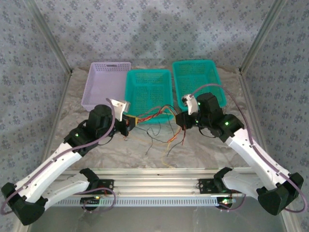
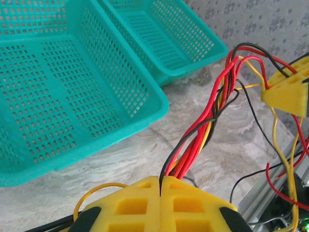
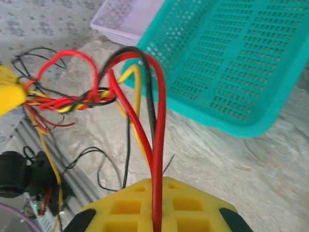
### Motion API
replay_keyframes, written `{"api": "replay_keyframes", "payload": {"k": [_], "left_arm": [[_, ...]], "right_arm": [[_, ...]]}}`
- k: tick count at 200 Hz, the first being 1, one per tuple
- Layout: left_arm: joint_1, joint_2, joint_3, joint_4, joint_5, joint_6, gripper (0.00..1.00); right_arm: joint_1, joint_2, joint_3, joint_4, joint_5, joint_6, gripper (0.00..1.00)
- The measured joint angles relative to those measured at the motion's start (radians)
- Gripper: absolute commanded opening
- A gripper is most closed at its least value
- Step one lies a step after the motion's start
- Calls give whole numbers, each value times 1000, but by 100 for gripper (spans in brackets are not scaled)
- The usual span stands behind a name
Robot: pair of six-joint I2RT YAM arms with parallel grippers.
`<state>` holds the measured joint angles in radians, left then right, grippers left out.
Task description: Untangle the cables
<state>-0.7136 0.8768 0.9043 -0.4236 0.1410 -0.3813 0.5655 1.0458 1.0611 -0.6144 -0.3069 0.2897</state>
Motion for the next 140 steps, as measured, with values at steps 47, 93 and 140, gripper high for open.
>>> {"api": "replay_keyframes", "payload": {"k": [47,93,140], "left_arm": [[0,-29,0,-22,-11,17,0],[5,-63,10,-119,-127,64,0],[8,-71,16,-175,-199,85,0]], "right_arm": [[-4,-29,-8,-10,66,-18,0],[-108,-121,-34,-73,327,18,0],[-161,-160,-78,-54,321,47,0]]}}
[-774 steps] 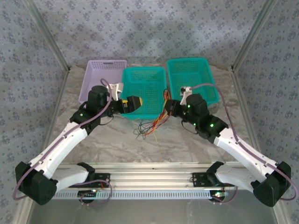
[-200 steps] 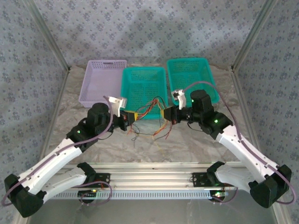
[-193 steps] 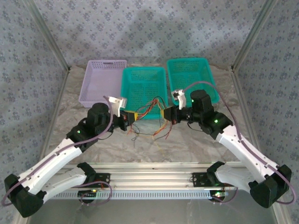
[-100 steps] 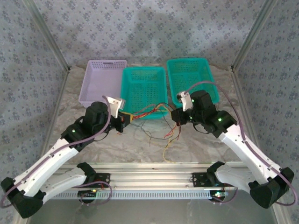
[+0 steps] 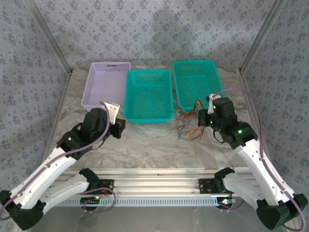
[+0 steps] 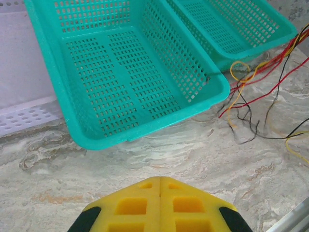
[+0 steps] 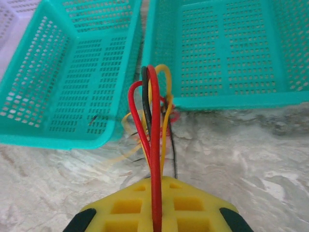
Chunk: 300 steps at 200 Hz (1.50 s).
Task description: Untangle the cables
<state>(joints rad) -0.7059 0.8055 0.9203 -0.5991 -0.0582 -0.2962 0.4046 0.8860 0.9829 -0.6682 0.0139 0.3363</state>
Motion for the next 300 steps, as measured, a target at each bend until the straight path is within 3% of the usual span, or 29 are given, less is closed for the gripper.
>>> {"api": "replay_keyframes", "payload": {"k": [19,28,43,52,61,82,140,188,222,238,264,284,294,300], "left_arm": [[0,-4,0,3,-2,-4,0],[0,-8,0,10,10,-10,22],[0,-12,-2,45,43,-31,74],[0,-15,-12,87,71,-53,92],[0,-18,-30,135,100,-77,99],[-1,-16,-82,256,176,-138,100],[-50,107,-145,522,329,-230,100],[-81,174,-145,611,380,-240,99],[-107,227,-146,664,409,-248,91],[-112,248,-150,681,420,-251,82],[-114,262,-157,702,434,-253,52],[-114,262,-157,704,436,-246,22],[-114,258,-157,689,428,-244,1],[-114,251,-156,672,421,-231,0]], "right_arm": [[0,-15,-27,53,-106,1,0],[2,-25,-38,85,-173,0,0],[8,-43,-51,138,-295,0,0],[14,-51,-57,168,-366,-1,0],[20,-55,-59,196,-435,-1,0],[33,-57,-62,251,-555,-1,0],[77,-42,-64,352,-763,11,0],[115,-24,-64,369,-805,11,0],[136,-18,-64,388,-816,11,0],[143,-14,-62,389,-816,11,0],[148,-7,-62,390,-814,11,0],[148,-7,-50,365,-763,6,0],[148,-7,-37,340,-708,-1,0],[148,-7,-29,323,-669,-6,0]]}}
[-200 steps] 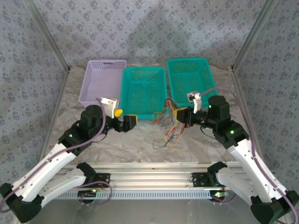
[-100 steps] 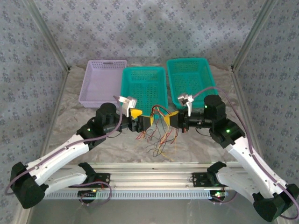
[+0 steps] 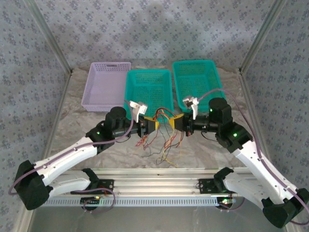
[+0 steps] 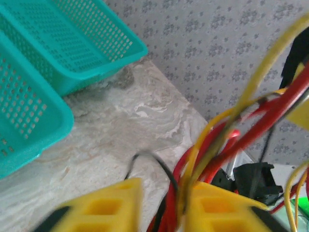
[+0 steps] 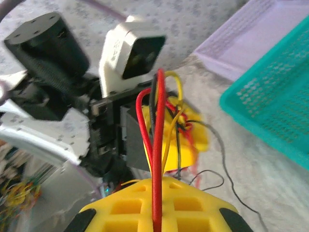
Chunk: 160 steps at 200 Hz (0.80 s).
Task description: Untangle the cables
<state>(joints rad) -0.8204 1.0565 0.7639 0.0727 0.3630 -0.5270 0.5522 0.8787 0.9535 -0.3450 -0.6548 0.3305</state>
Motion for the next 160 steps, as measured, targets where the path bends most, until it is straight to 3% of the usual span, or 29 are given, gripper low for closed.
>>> {"api": "replay_keyframes", "payload": {"k": [37,120,132,145,160], "left_arm": [[-17,-70,40,-174,-63,83,0],[-34,-79,174,-415,-179,199,0],[-36,-72,190,-428,-192,209,0],[-33,-63,209,-480,-236,217,0],[-12,-57,223,-554,-299,222,0]], "right_arm": [[-5,8,14,-117,233,-10,0],[-56,15,14,-158,298,-5,0],[-60,15,14,-157,292,-1,19],[-80,13,14,-167,339,10,47],[-142,10,15,-179,422,23,62]]}}
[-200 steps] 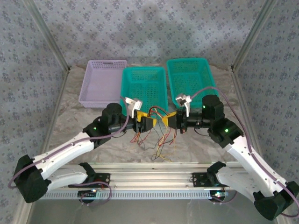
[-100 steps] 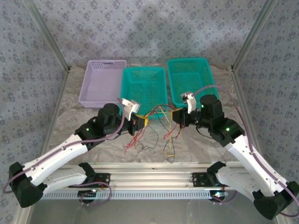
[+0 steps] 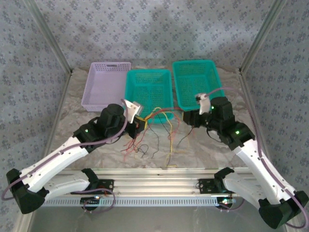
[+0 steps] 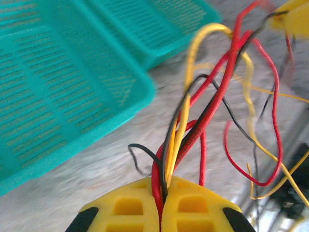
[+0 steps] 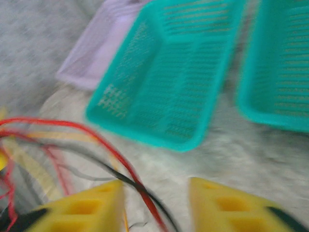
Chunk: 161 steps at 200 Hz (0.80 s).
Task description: Untangle the cables
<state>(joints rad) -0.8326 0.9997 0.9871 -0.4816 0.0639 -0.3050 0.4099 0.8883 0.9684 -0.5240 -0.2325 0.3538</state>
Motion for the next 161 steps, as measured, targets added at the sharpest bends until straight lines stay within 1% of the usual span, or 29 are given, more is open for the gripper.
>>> {"api": "replay_keyframes", "payload": {"k": [9,37,47,62,67,72,87,102,123,145,161], "left_arm": [[7,16,14,-36,-32,7,0],[7,76,80,-111,-80,45,0],[7,93,112,-132,-80,63,0],[0,122,161,-154,-80,101,0],[-5,132,178,-163,-80,116,0],[-11,142,196,-174,-80,132,0],[-34,163,232,-198,-79,170,0],[-53,179,249,-217,-76,206,0],[-65,196,252,-241,-73,236,0],[-65,207,252,-260,-73,253,0],[-65,207,252,-261,-73,259,0]], "right_arm": [[-16,-3,1,-3,20,7,65],[-16,-24,8,-11,3,5,67],[-16,-30,11,-3,-24,4,65],[-10,-27,12,31,-101,5,63],[-5,-23,12,42,-124,5,60],[6,-17,12,55,-148,5,57],[50,2,12,80,-177,-5,53],[103,20,12,86,-176,-26,48],[167,44,13,88,-164,-52,47],[236,81,26,84,-98,-90,43],[280,106,35,75,-37,-119,43]]}}
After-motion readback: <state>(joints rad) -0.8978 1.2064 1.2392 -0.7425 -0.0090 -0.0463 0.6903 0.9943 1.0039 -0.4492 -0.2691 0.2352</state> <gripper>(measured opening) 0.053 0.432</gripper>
